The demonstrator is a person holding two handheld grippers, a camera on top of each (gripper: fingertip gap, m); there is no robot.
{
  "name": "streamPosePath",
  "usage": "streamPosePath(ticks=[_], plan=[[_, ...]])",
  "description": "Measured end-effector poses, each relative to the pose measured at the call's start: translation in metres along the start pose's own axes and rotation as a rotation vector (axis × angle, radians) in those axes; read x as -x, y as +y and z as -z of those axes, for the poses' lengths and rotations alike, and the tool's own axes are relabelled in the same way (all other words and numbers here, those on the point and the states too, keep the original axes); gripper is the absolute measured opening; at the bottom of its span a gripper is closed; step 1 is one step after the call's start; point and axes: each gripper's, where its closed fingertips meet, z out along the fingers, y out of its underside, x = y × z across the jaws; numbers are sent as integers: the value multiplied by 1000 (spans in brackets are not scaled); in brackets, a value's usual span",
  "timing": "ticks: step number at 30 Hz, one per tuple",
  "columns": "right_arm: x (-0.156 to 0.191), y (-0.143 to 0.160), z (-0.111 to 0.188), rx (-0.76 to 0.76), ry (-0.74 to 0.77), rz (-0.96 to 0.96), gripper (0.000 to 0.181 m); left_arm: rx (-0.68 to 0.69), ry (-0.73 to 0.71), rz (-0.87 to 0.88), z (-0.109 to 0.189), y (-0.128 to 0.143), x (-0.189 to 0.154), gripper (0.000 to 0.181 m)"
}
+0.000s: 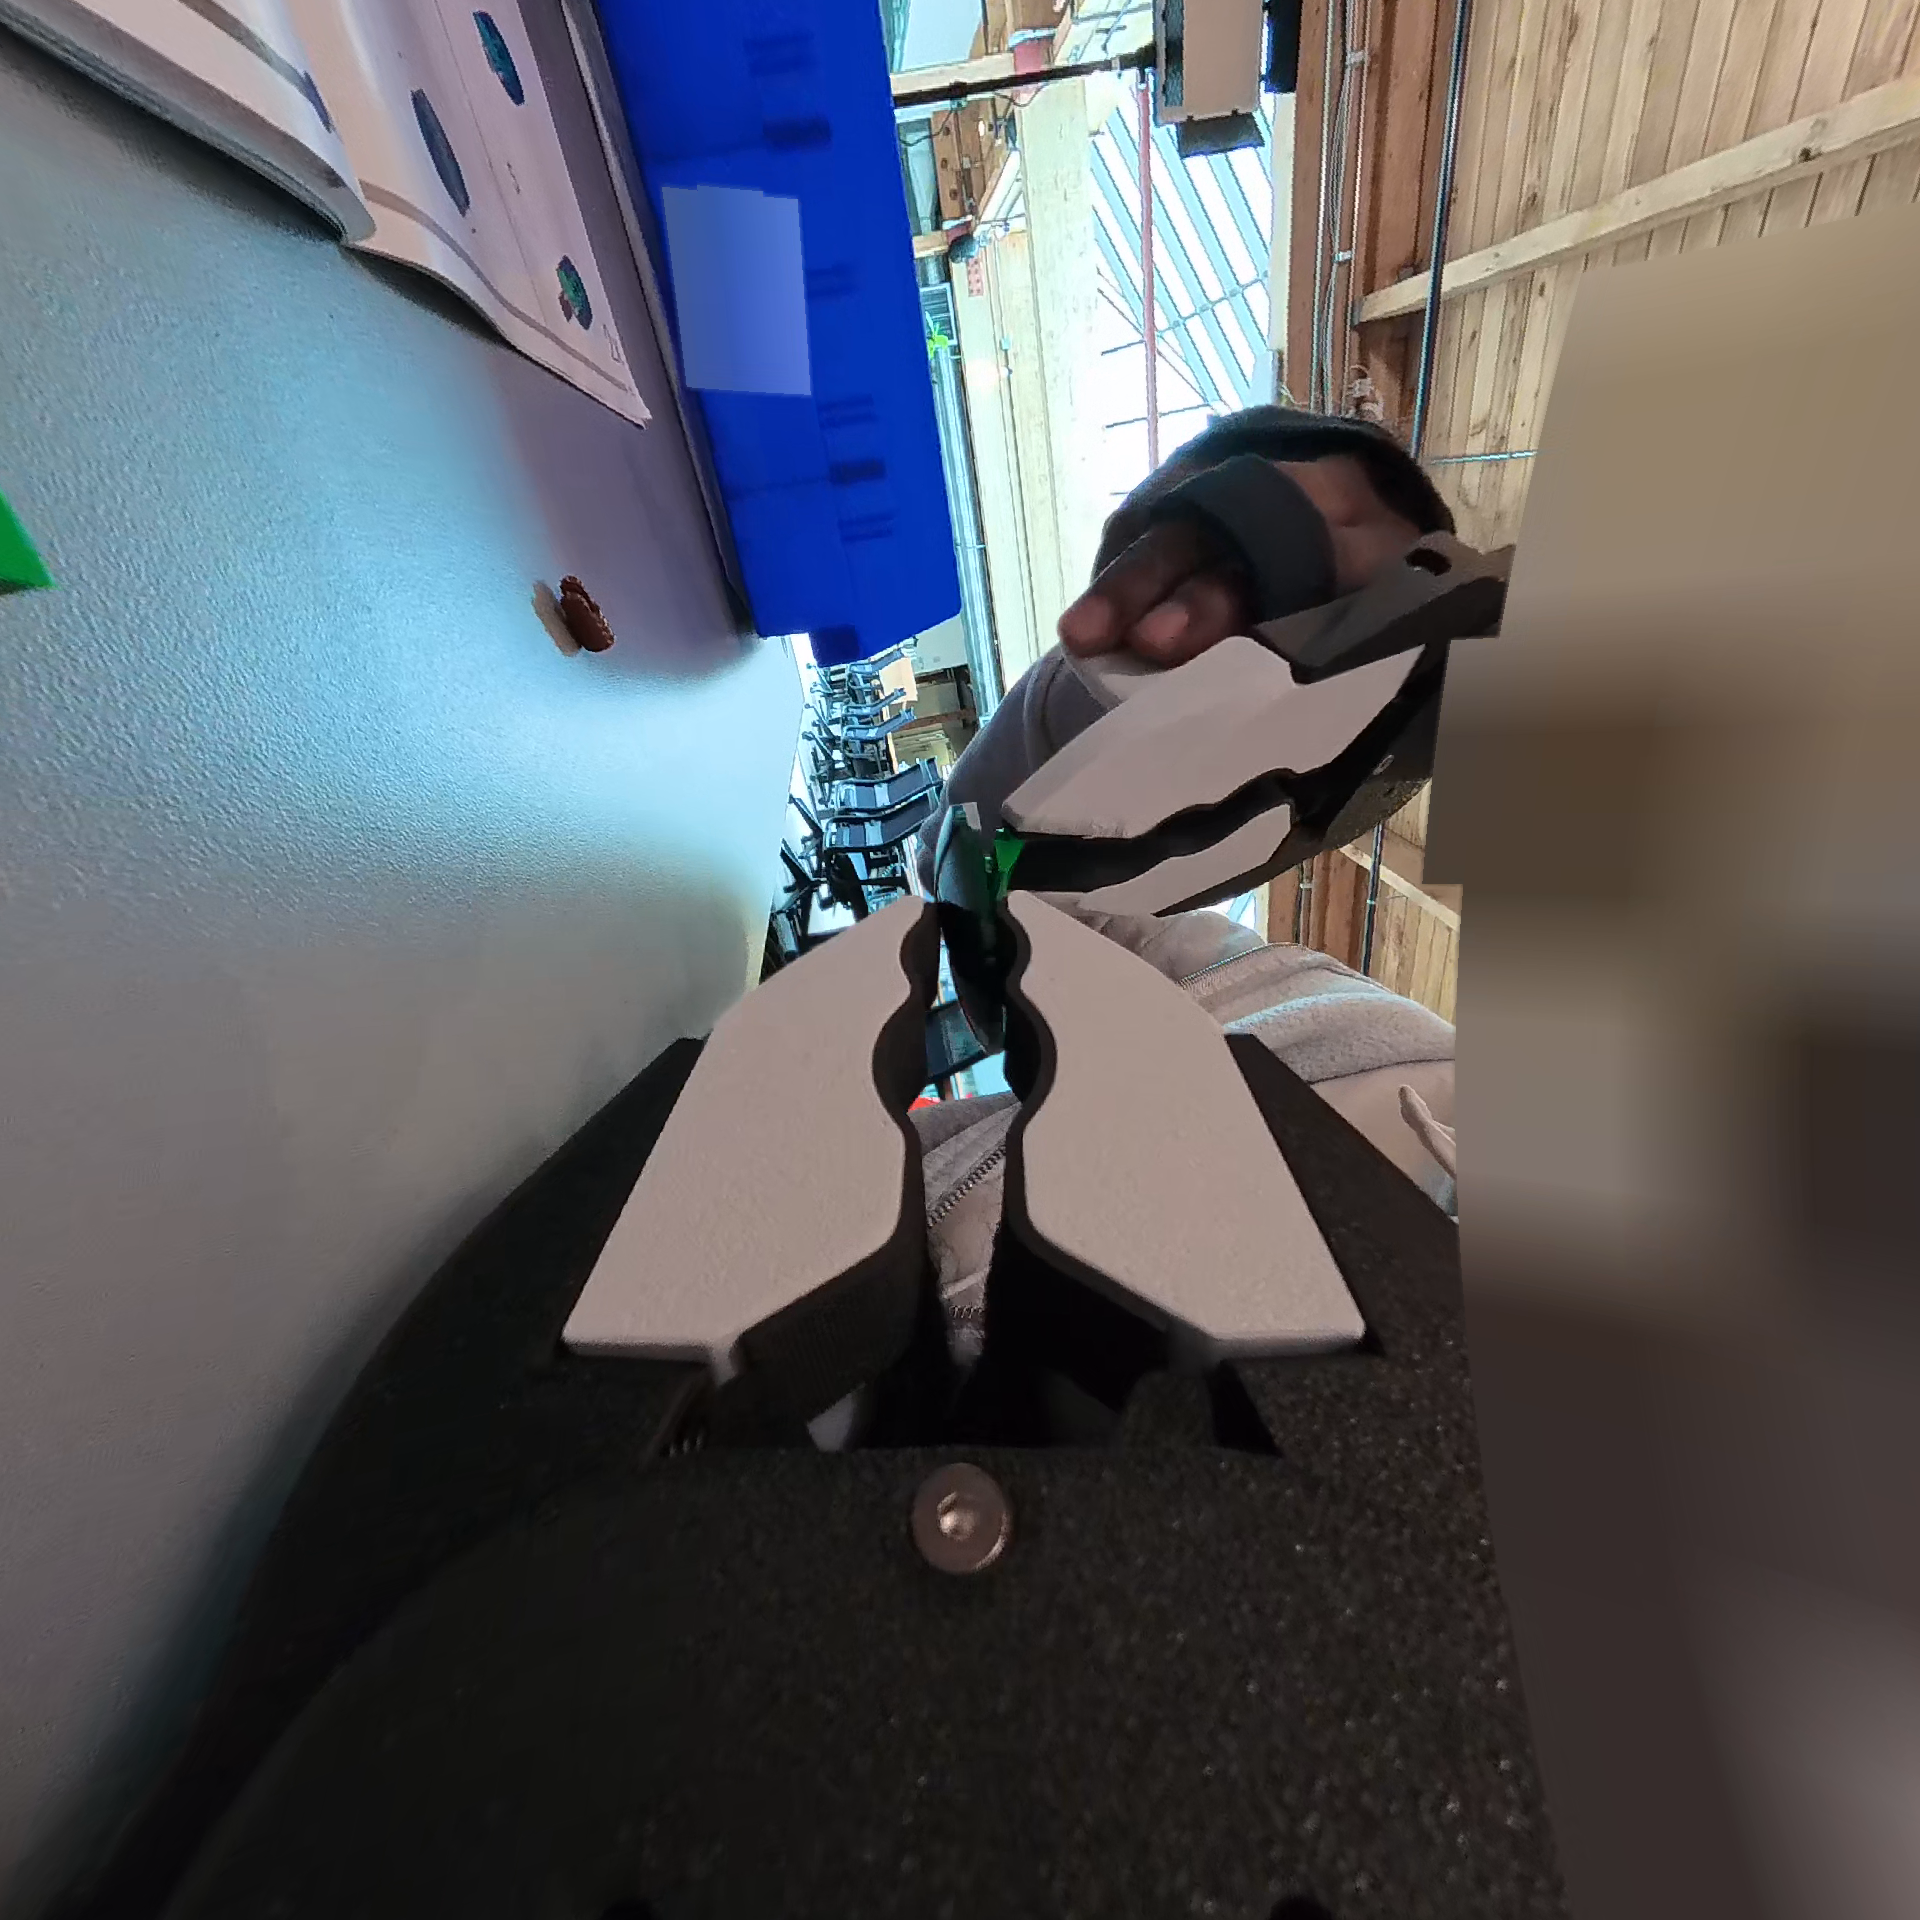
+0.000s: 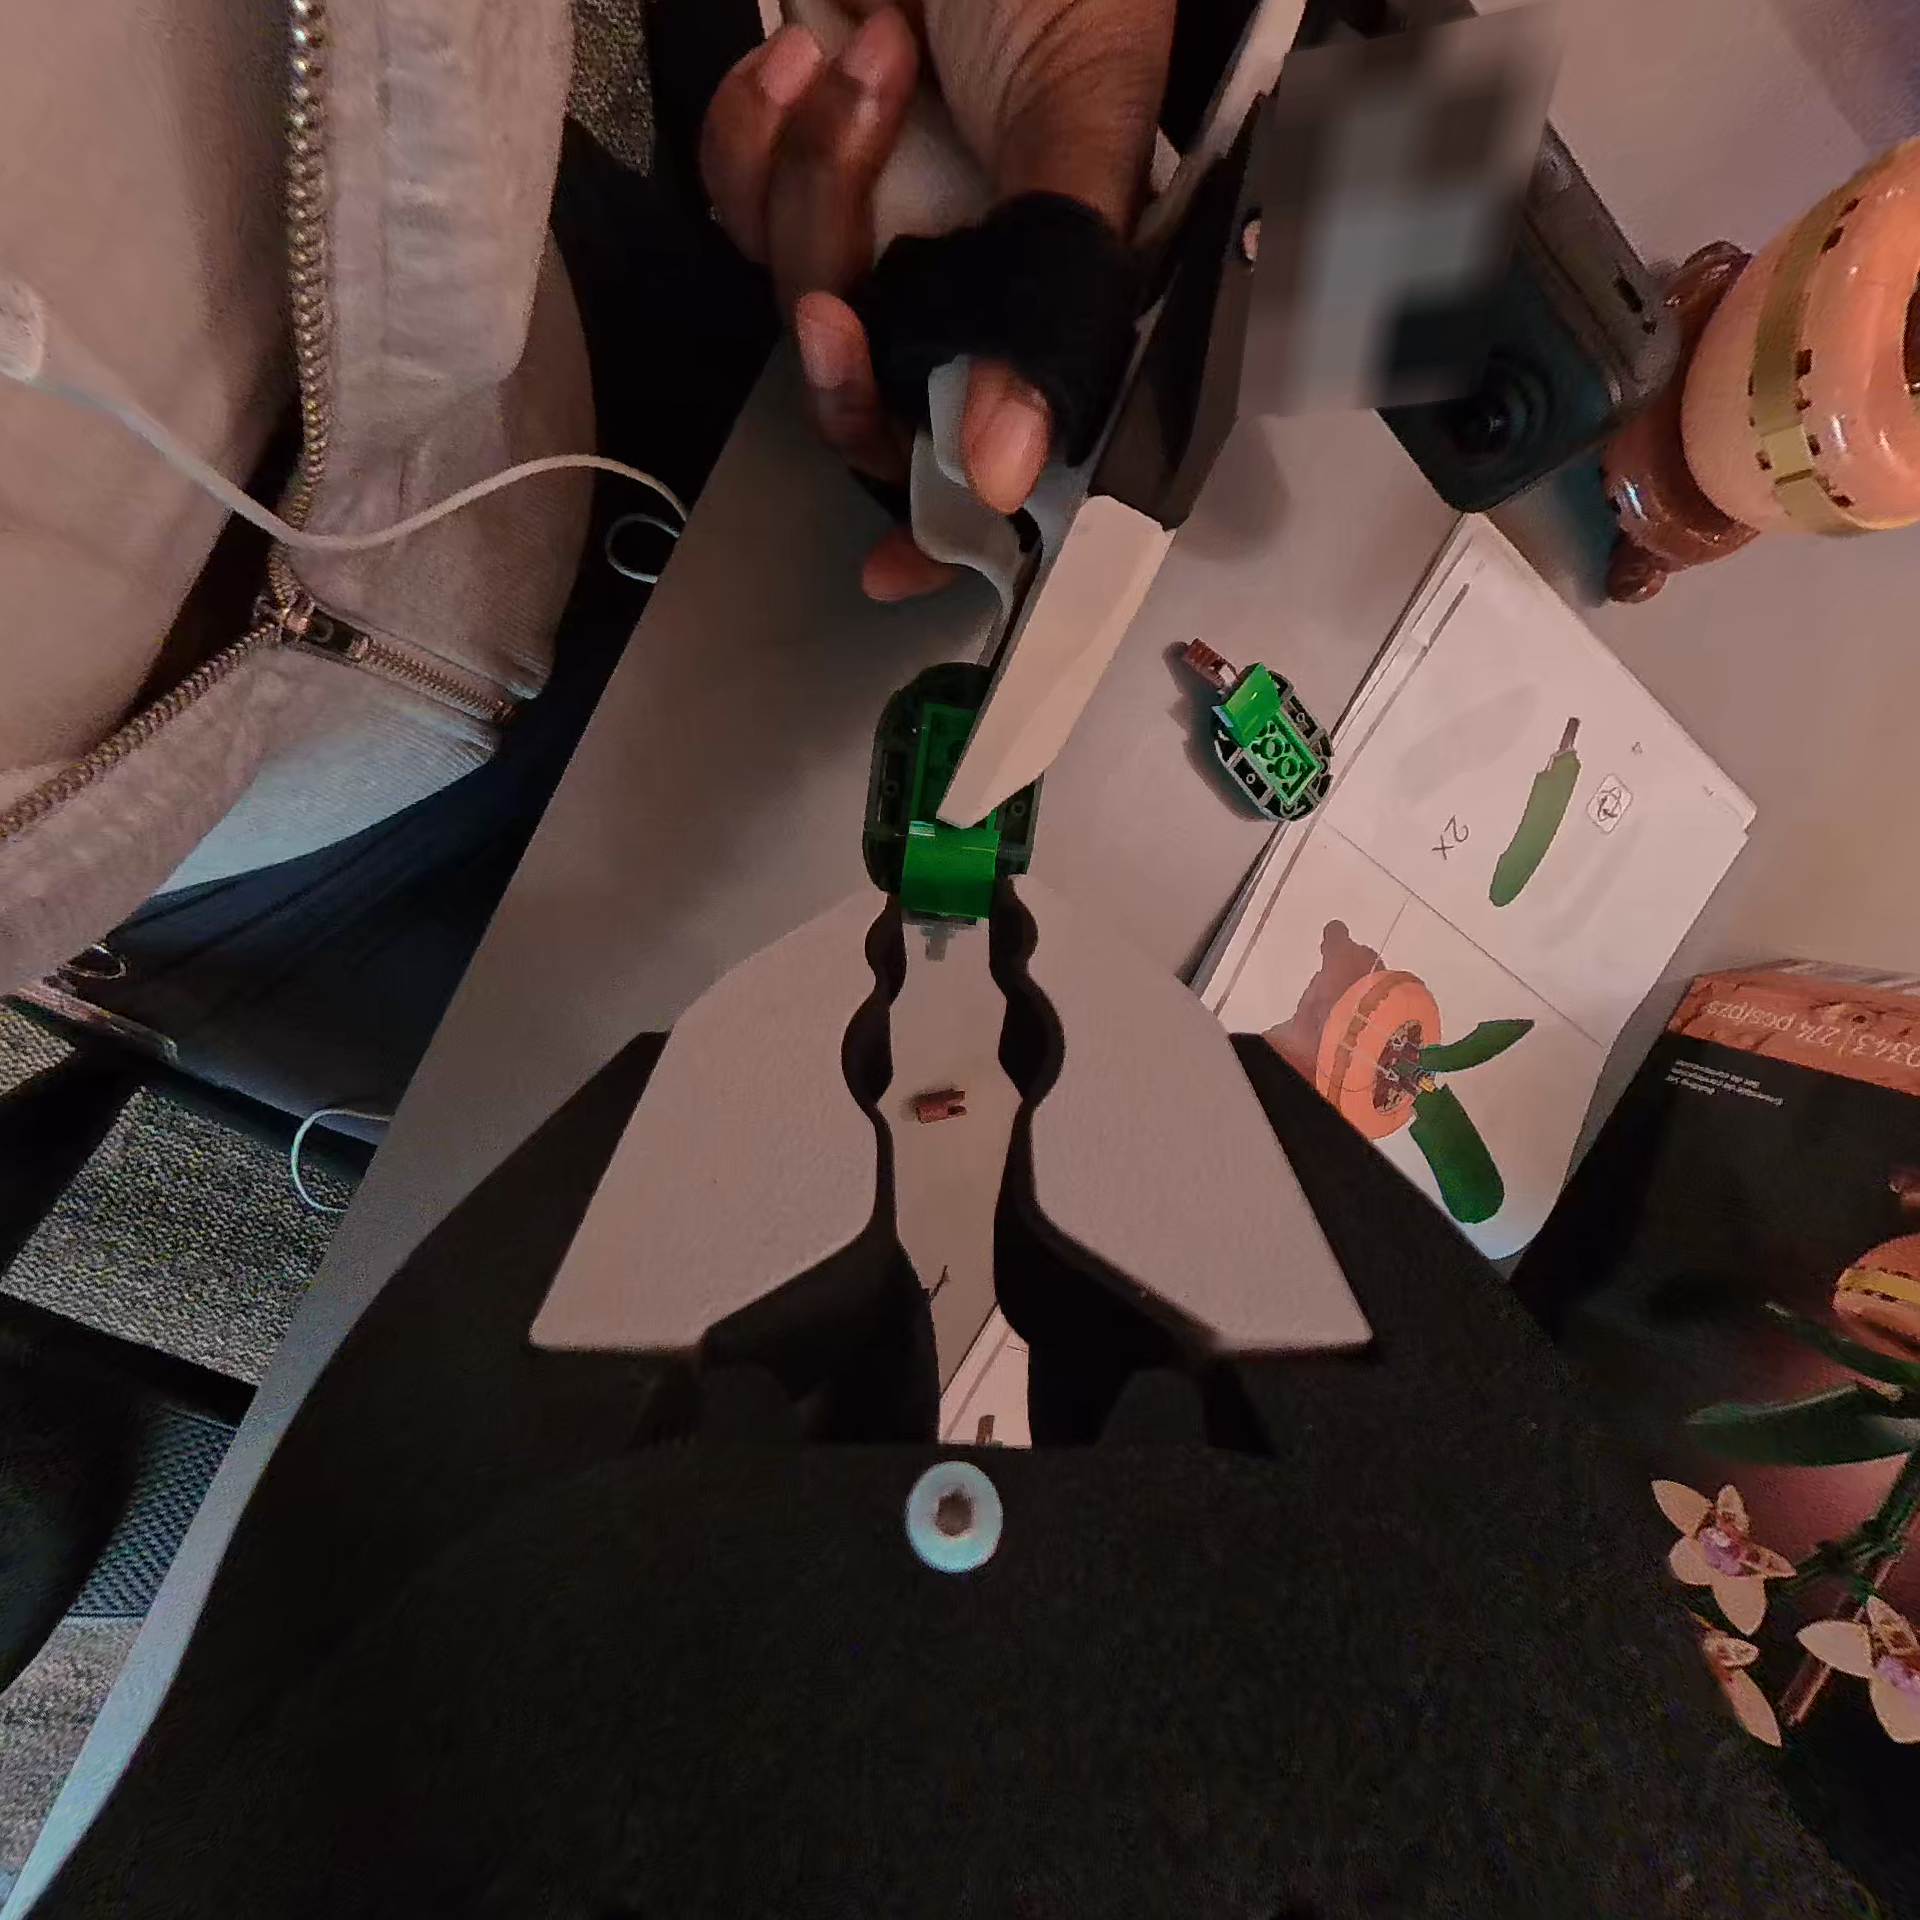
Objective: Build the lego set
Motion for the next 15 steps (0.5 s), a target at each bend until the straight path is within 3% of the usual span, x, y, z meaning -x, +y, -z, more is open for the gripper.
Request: streamPosePath(ticks=[15], plan=[[1, -2, 1, -38, -27, -12, 16, 1, 5, -9, 0, 1, -2, 5]])
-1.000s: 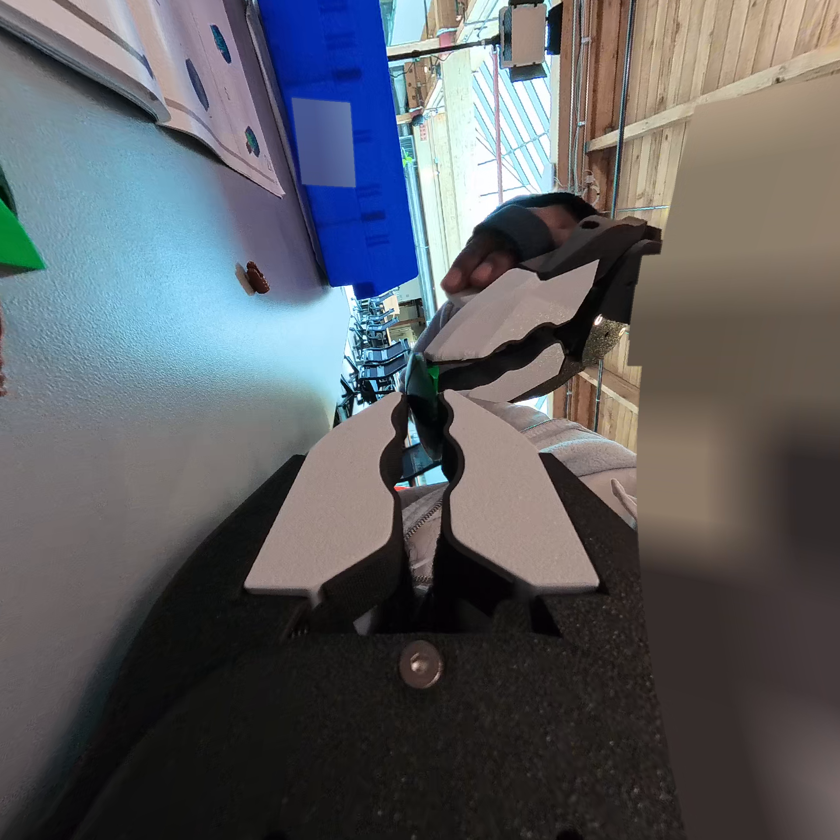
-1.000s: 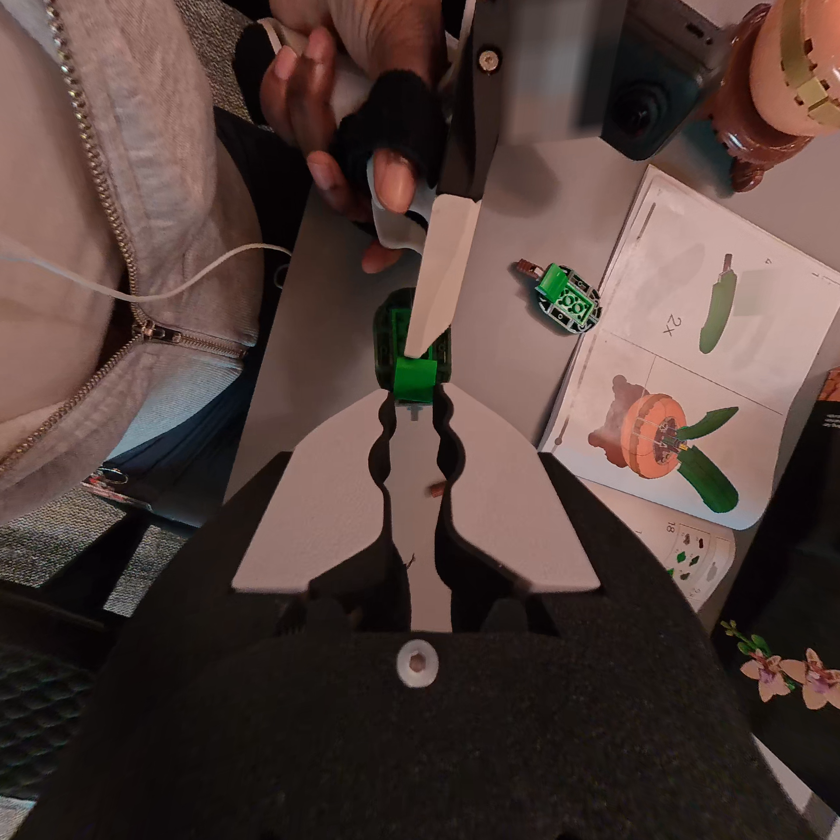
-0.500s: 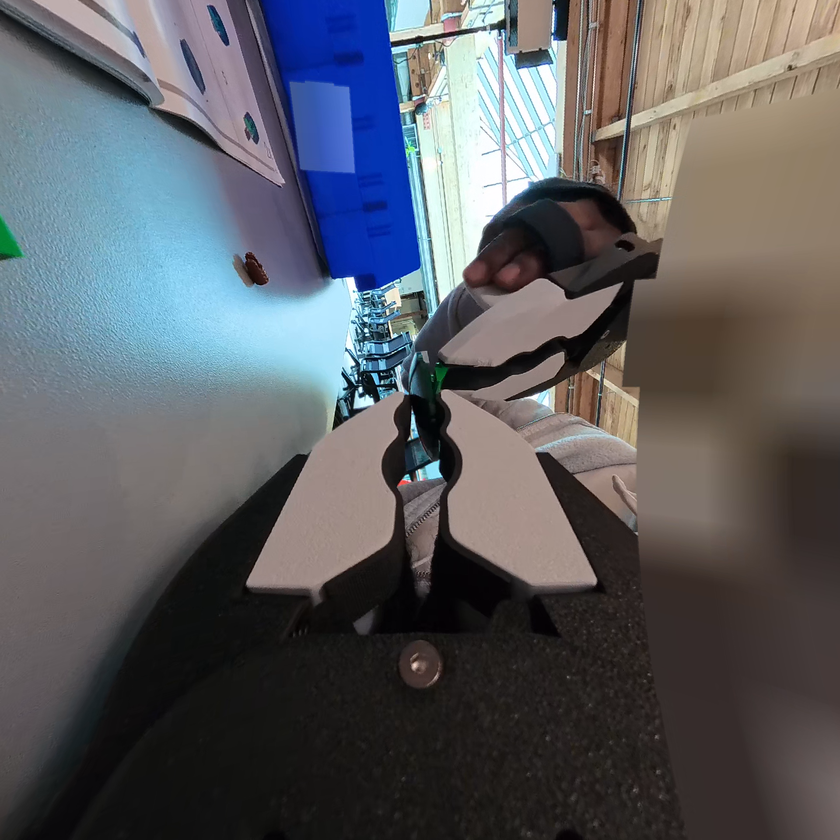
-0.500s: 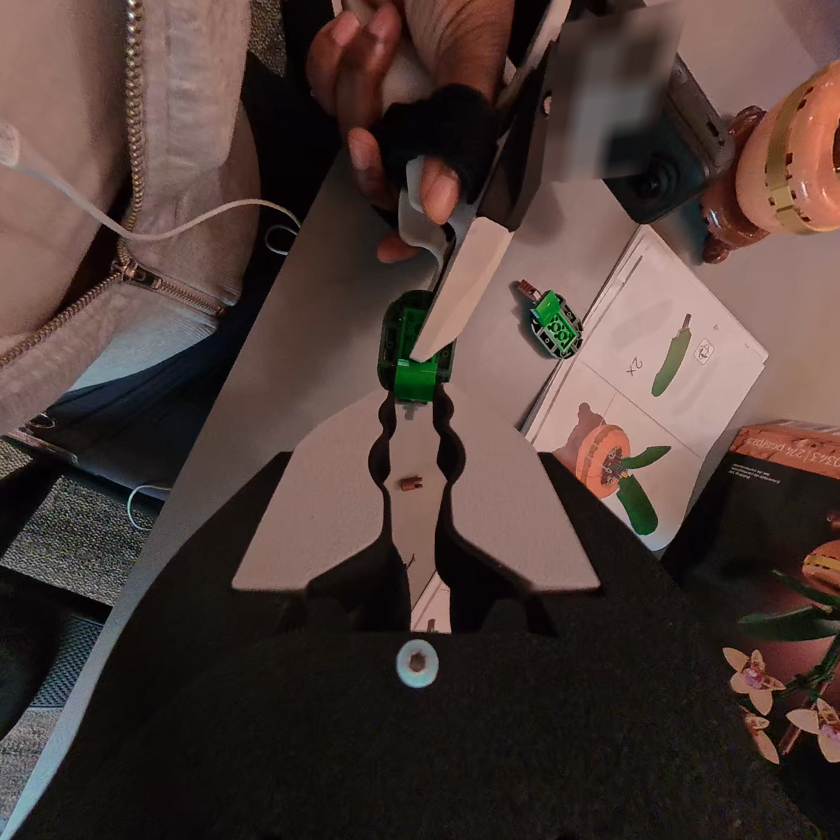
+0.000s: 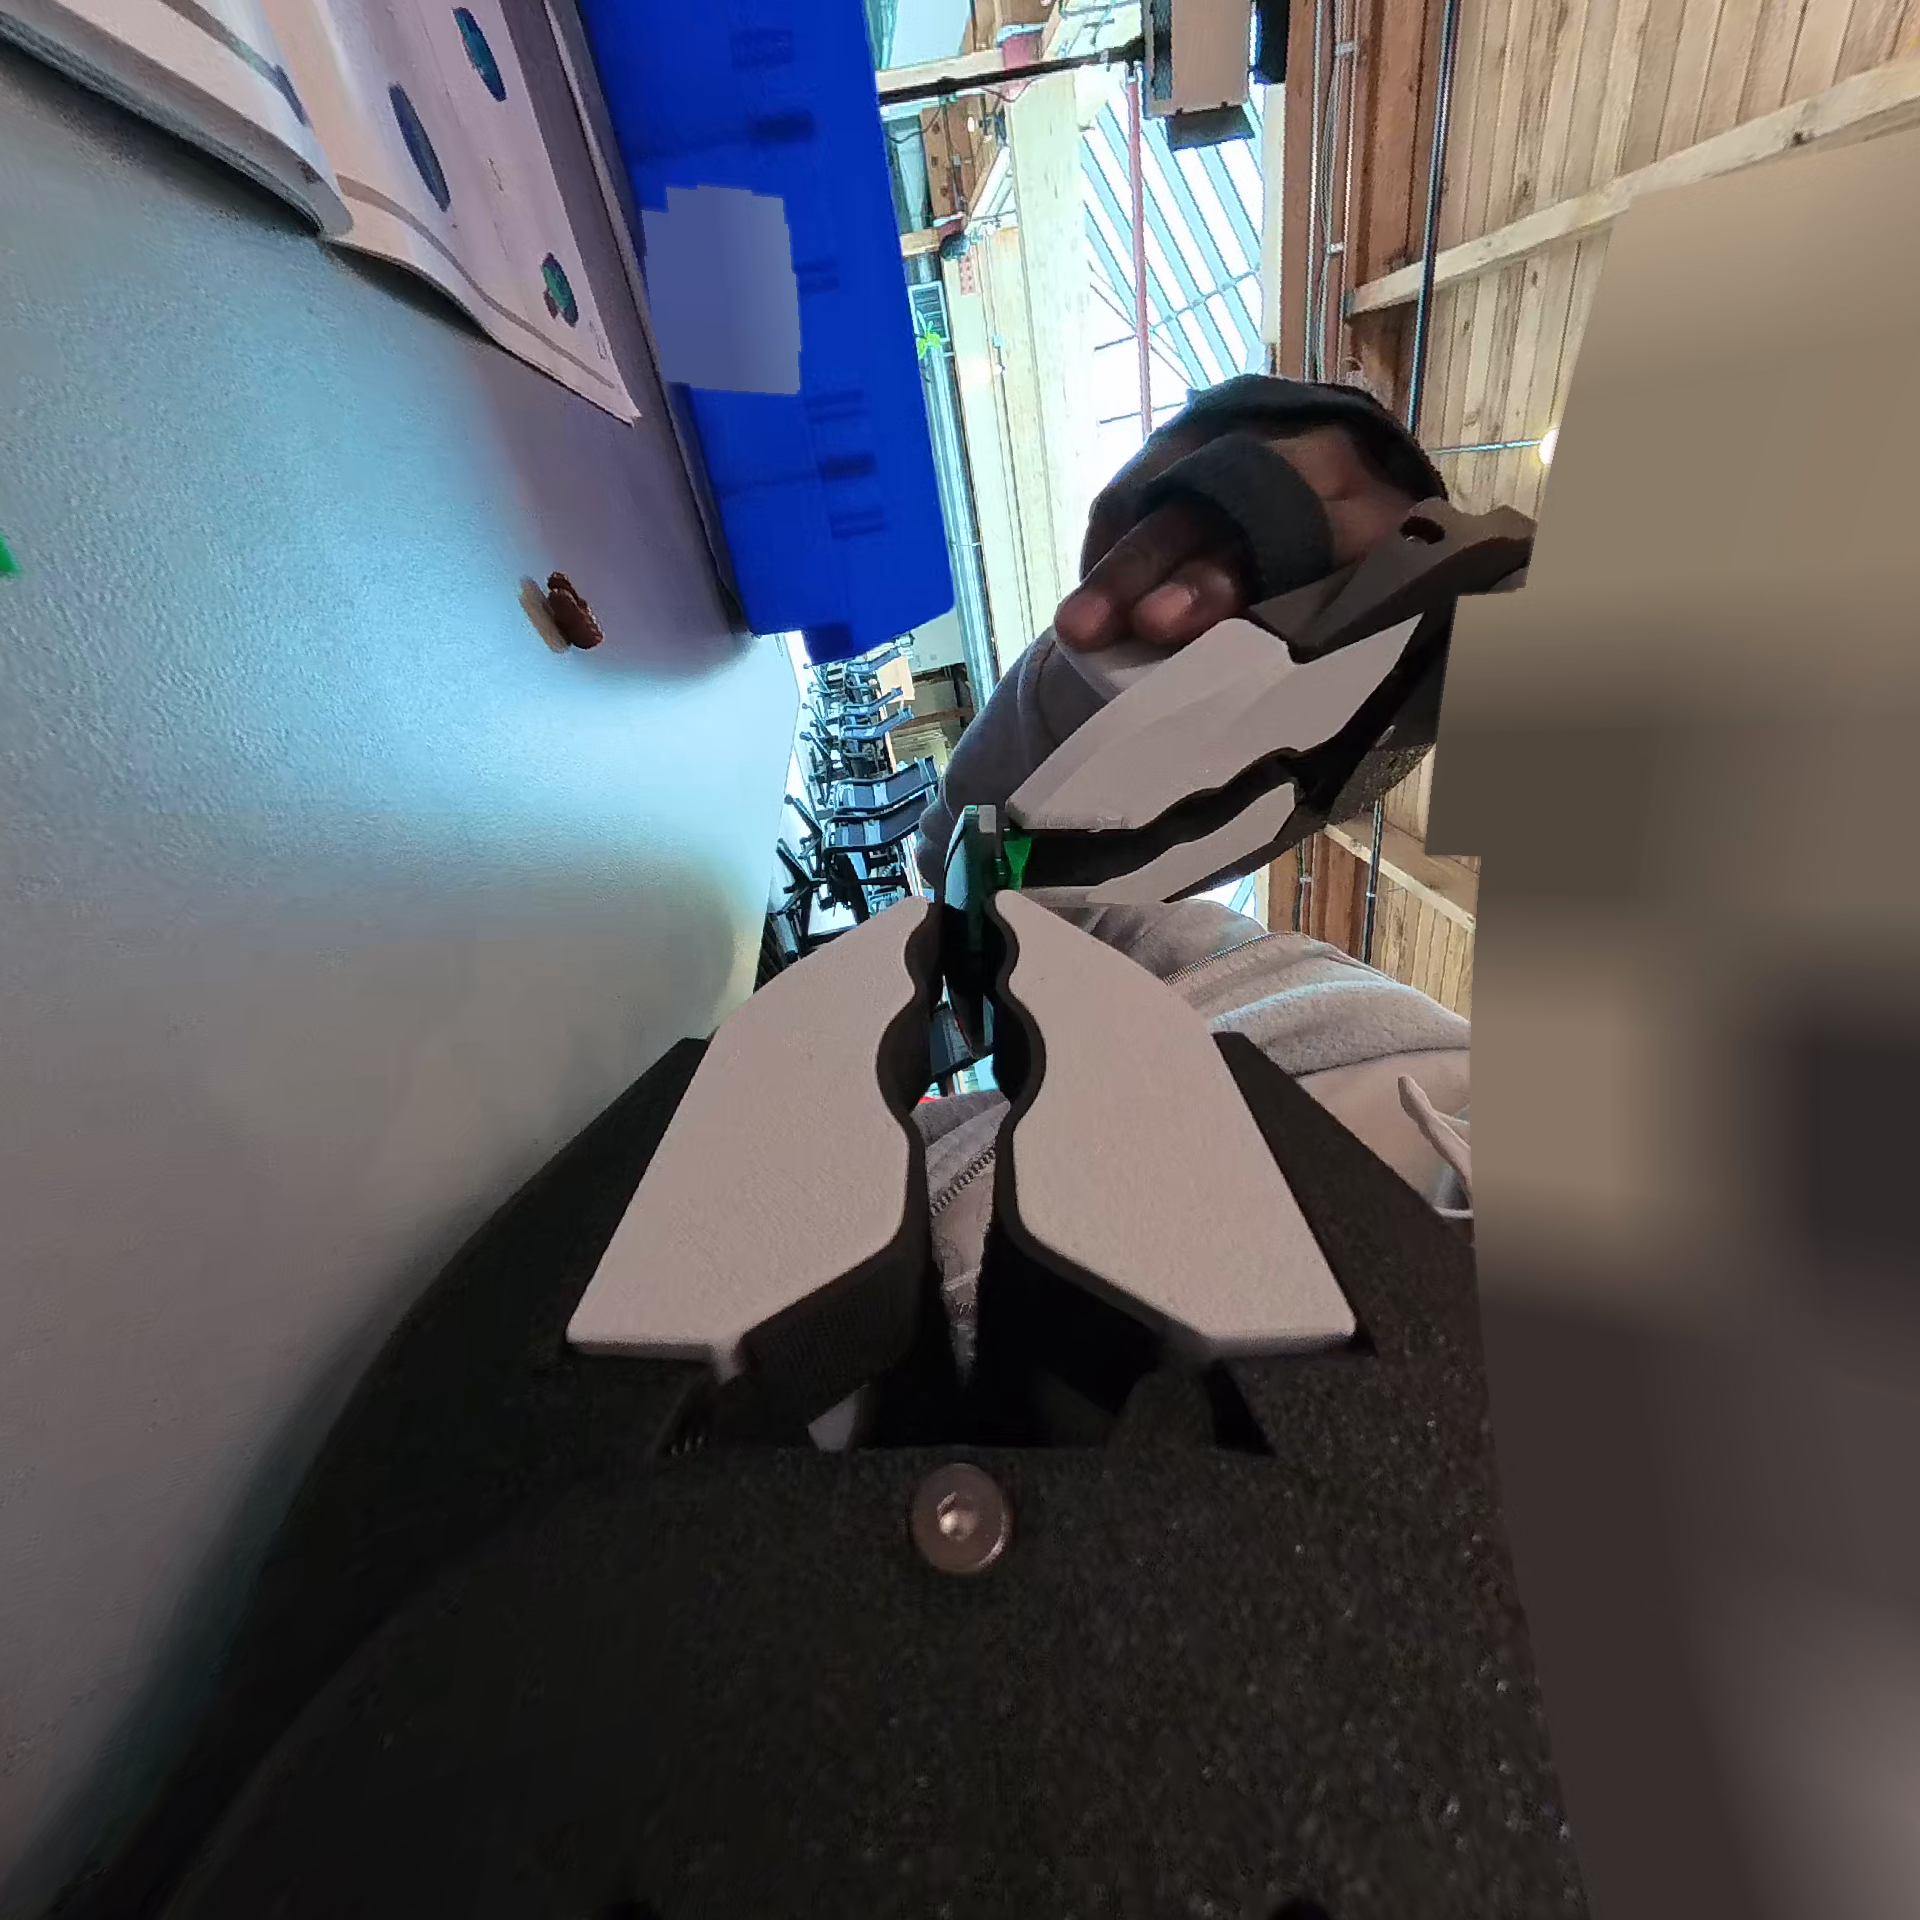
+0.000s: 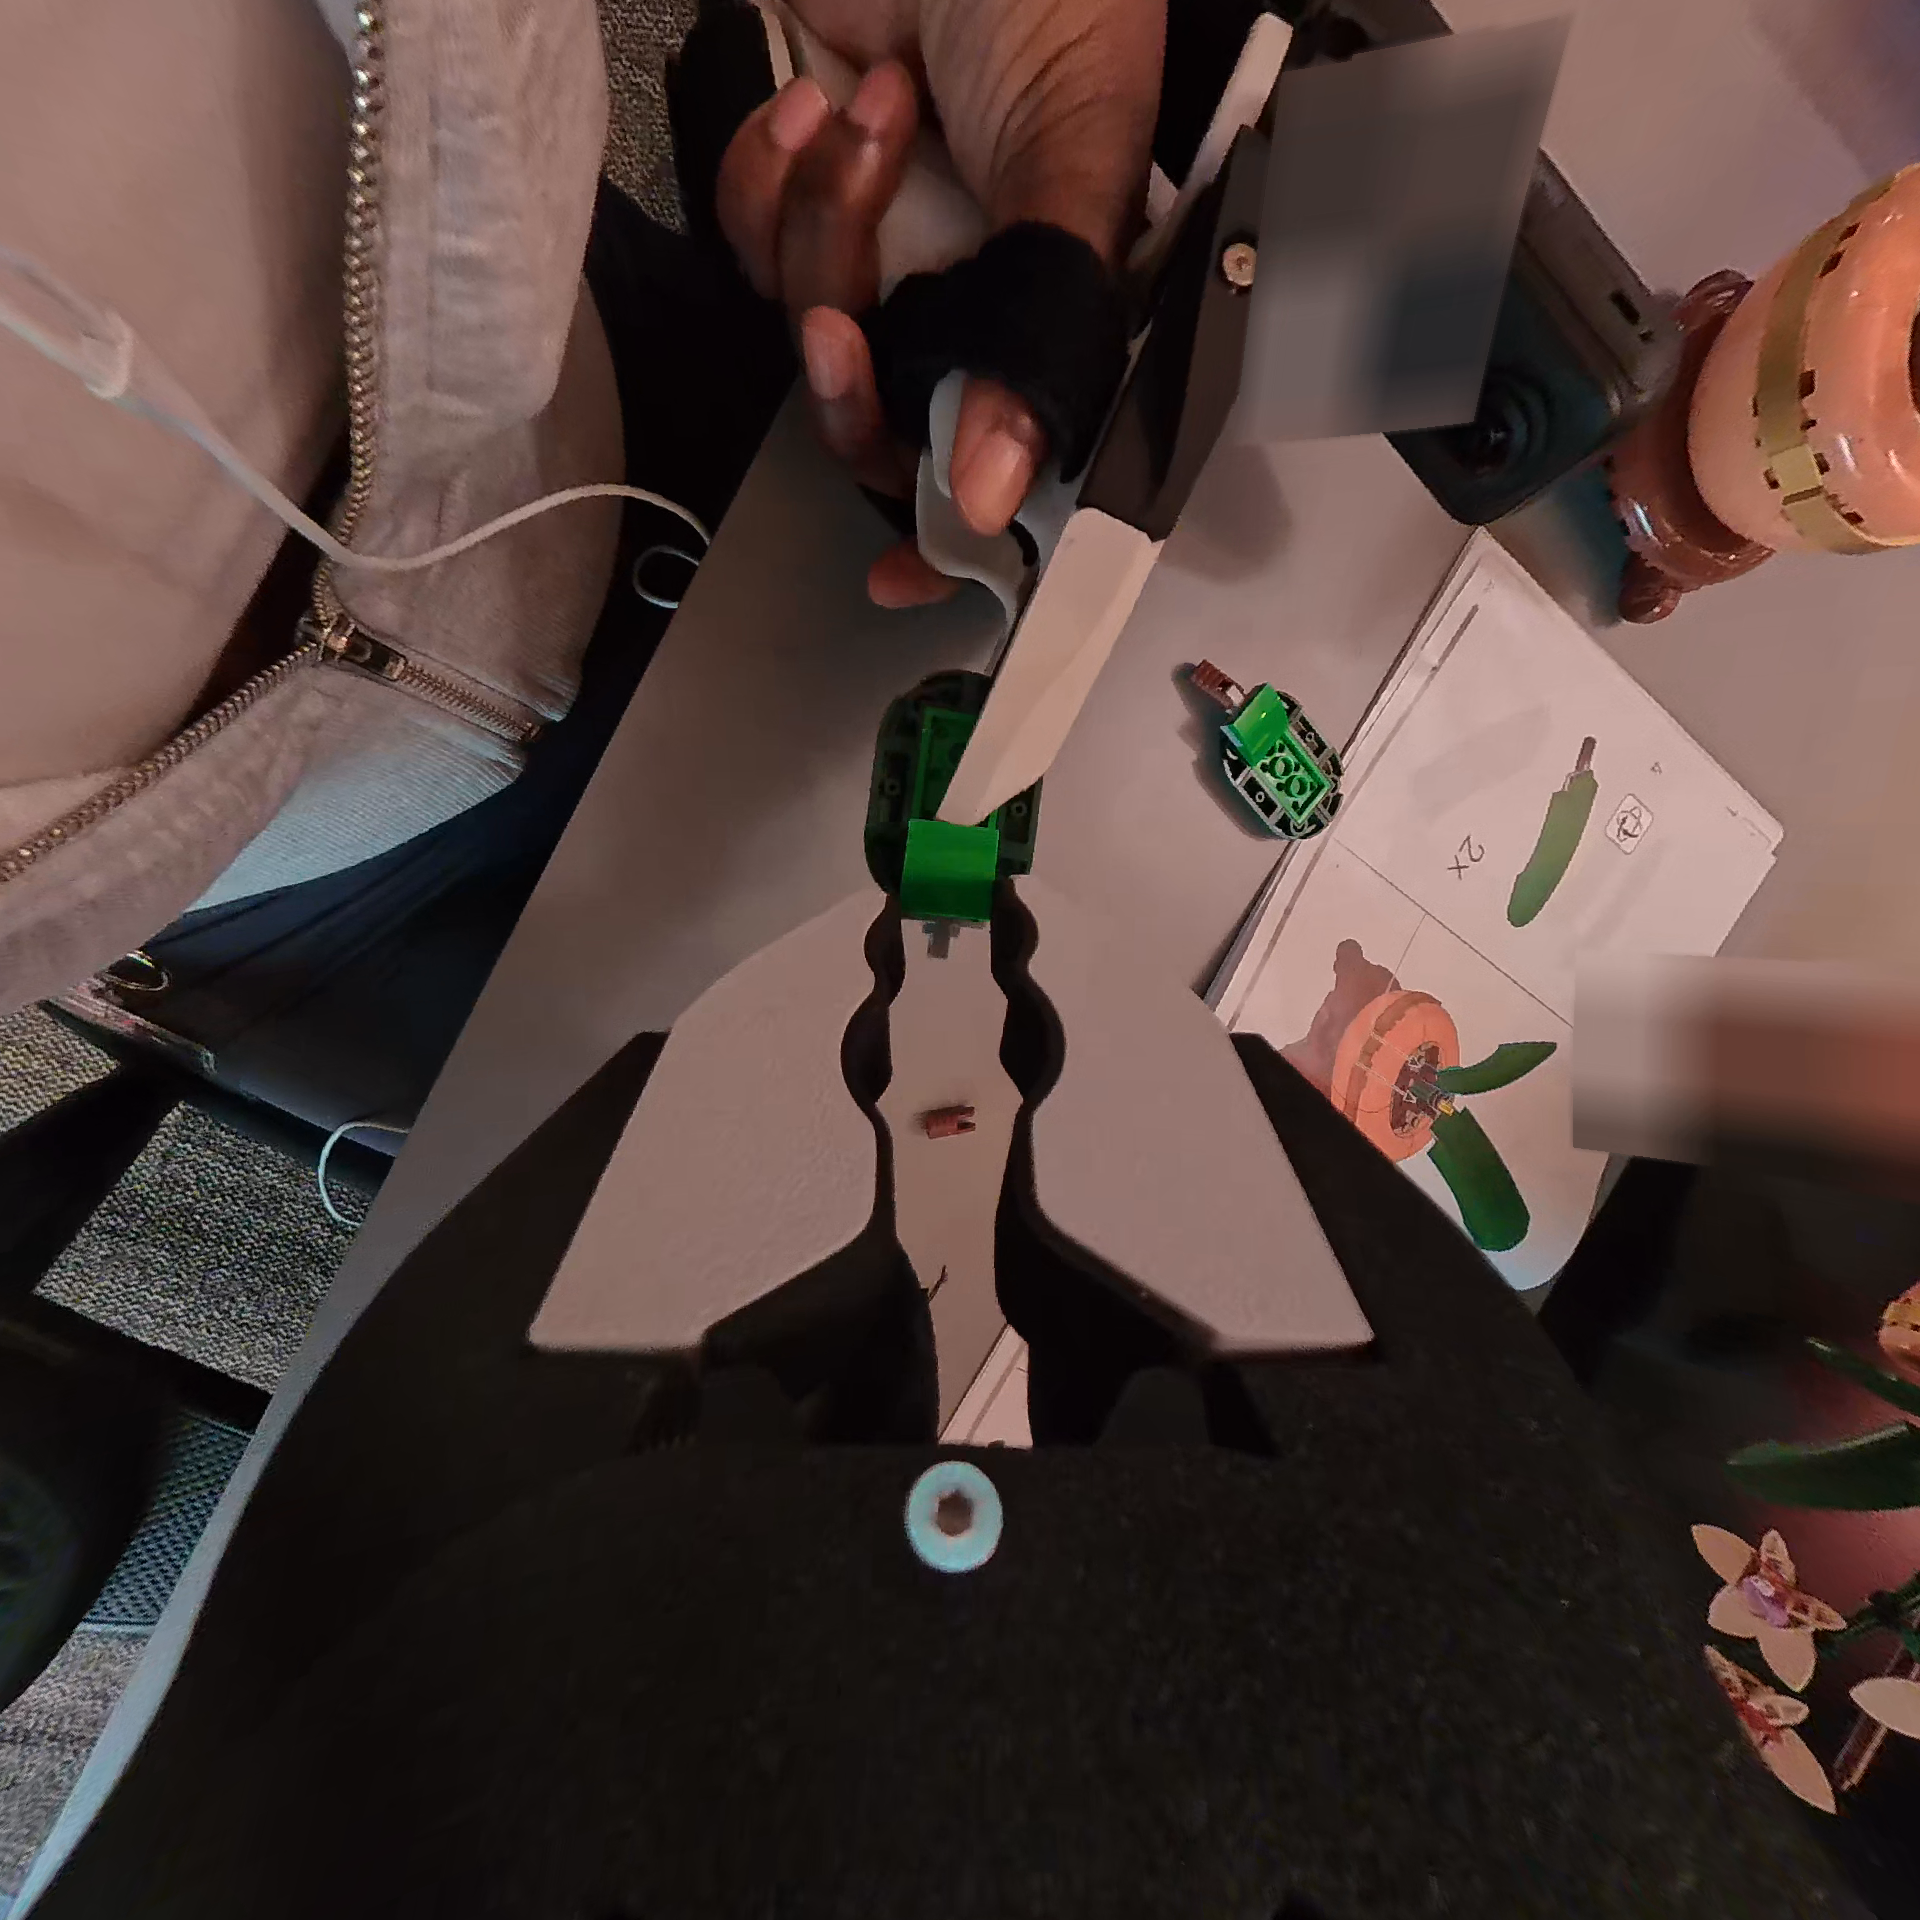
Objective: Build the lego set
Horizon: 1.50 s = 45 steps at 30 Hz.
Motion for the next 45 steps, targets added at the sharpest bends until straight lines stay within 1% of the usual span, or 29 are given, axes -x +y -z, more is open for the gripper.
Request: streamPosePath(ticks=[3, 7, 17, 27, 32, 38, 45], plan=[[1, 0, 0, 2, 0, 26, 16, 4, -1, 15, -1, 0, 1, 5], [1, 2, -1, 4, -18, 0, 16, 0, 10, 36, -1, 0, 1, 5], [2, 3, -1, 5, -26, 20, 16, 43, 57, 49, -2, 4, -4, 10], [3, 3, 0, 54, -28, 19, 16, 55, 65, 48, -3, 5, -5, 9], [2, 4, 1, 78, -18, 19, 19, 59, 60, 54, -3, 5, -4, 9], [4, 3, 1, 58, -20, 48, 15, 61, 63, 48, -3, 6, -5, 8], [3, 1, 3, 42, -12, 79, 15, 70, 66, 45, -4, 7, -5, 8]])
